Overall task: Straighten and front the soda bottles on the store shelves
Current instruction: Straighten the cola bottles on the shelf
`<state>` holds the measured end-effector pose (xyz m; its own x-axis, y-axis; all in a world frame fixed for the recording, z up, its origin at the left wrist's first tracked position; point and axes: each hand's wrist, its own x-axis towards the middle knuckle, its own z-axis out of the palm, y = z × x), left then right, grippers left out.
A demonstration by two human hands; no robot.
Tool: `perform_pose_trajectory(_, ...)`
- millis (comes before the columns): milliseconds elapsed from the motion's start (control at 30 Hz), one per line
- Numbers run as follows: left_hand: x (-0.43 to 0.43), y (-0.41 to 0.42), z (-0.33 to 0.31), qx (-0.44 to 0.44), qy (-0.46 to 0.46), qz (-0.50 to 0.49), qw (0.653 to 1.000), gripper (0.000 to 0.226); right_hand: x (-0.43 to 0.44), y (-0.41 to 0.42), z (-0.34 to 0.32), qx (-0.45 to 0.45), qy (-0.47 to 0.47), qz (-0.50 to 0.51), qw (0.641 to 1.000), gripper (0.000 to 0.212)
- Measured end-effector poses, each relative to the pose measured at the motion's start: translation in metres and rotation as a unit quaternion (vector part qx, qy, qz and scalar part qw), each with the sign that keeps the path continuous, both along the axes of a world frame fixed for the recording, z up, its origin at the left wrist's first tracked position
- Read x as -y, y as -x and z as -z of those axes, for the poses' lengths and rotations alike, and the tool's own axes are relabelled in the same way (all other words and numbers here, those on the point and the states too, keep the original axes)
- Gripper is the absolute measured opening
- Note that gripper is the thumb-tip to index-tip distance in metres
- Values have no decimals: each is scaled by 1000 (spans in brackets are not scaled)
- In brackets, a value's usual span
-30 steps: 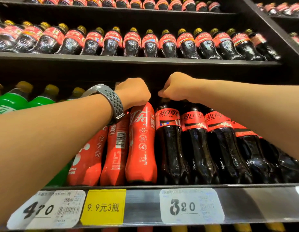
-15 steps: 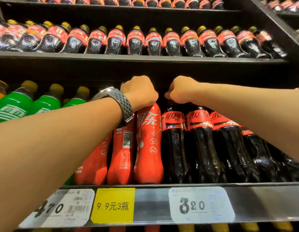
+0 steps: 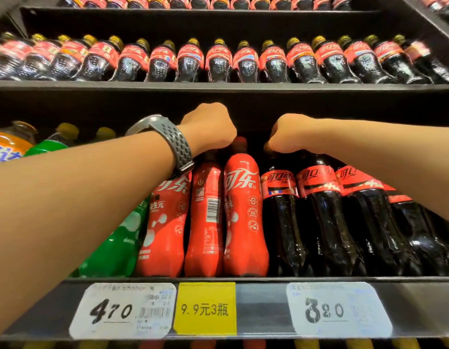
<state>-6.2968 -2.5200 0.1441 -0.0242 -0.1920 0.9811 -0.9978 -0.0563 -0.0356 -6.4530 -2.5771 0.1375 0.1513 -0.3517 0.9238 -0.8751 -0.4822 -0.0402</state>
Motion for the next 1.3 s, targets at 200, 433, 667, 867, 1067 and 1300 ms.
perform_pose_trajectory(200,-3,-30,4,53,16,-99,994,30,-11,-27,-6,1,94,-51,994,52)
perform_pose_trajectory(433,8,-33,8,17,-55,-93,994,20,-17,-53,6,-17,45,-31,998,35)
perform_pose_trajectory(667,11,-27,4,-27,-82,-54,995,22,-21,-48,8,8,-6,-73,997,22)
perform_pose_trajectory(867,9,-25,5,-45,-82,-66,993,24,-17,-48,10,-10,13,-78,997,25)
perform_pose_trajectory(1067,7,-24,5,-65,-62,-58,994,29,-9,-43,9,3,17,-133,991,36)
perform_pose_trajectory(1300,12,-23,2,-44,-62,-74,994,24,-5,-41,8,11,28,-139,990,43)
